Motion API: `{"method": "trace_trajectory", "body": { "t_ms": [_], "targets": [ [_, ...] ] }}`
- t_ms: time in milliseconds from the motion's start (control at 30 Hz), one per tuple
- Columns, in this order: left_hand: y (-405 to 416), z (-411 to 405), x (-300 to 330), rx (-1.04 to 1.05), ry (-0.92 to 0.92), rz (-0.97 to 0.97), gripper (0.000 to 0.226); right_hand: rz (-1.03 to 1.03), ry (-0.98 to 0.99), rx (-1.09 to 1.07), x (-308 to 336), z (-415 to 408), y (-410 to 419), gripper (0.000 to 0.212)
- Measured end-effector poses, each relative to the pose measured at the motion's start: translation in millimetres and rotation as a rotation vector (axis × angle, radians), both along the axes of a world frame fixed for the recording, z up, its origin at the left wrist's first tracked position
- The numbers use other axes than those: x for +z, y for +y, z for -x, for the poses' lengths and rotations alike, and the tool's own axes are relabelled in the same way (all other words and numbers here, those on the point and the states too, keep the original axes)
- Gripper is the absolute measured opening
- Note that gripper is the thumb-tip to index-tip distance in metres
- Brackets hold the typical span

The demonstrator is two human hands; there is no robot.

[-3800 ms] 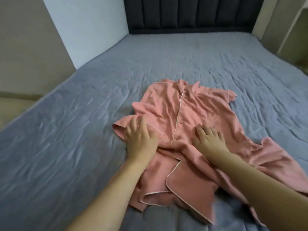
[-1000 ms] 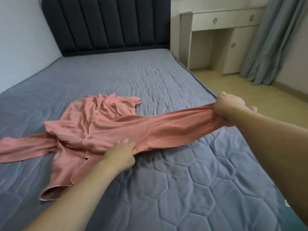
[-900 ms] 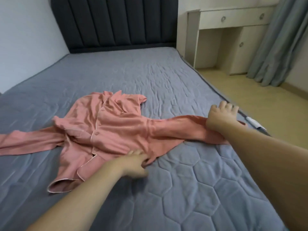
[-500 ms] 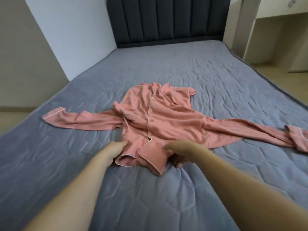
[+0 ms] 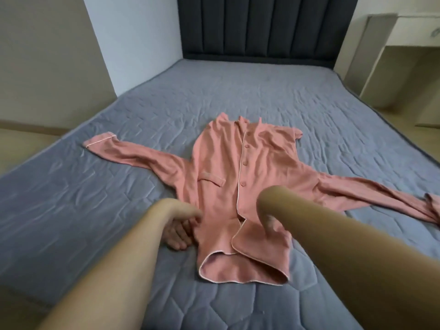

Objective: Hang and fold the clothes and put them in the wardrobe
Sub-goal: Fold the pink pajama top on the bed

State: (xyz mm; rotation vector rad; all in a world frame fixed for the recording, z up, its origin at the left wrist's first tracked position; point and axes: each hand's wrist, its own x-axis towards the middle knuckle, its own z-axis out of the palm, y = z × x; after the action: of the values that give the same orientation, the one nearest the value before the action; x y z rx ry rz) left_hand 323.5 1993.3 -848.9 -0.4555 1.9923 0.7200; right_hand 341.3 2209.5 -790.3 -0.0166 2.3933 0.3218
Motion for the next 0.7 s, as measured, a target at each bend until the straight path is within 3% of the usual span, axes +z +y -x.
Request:
{"method": "trace_trajectory", "body": {
  "t_ms": [33,133,200,300,400,500,700],
  "targets": [
    [-10,11,-1,0.126,0.097,-0.062,0.038,0.072,0.177,0.050,-9,8,-9,0.015],
    [-48,36,-13,0.541,0.433,-0.258,0.034,0.266,0.460,0.056,-36,34,-37,0.031],
    [-72,46,-25,0.770,0.527,-0.451,0.020,0.460,0.496,0.012,-46,53,-58,0.037],
    [-107,62,-38,1.025,0.530,-0.719,0.011,0.564,0.513,0.049,-55,89,-92,0.042],
    [-140,89,-46,1.151,0.567,-0.879,0.028,0.594,0.528,0.086,-59,126,-130,0.045],
    [-170,126,-53,1.225,0.632,-0.908,0.045,0.583,0.560,0.072,-68,168,-165,0.047],
    [-215,211,-59,1.354,0.733,-1.011,0.045,0.425,0.512,0.020,-97,239,-214,0.052]
  ]
}}
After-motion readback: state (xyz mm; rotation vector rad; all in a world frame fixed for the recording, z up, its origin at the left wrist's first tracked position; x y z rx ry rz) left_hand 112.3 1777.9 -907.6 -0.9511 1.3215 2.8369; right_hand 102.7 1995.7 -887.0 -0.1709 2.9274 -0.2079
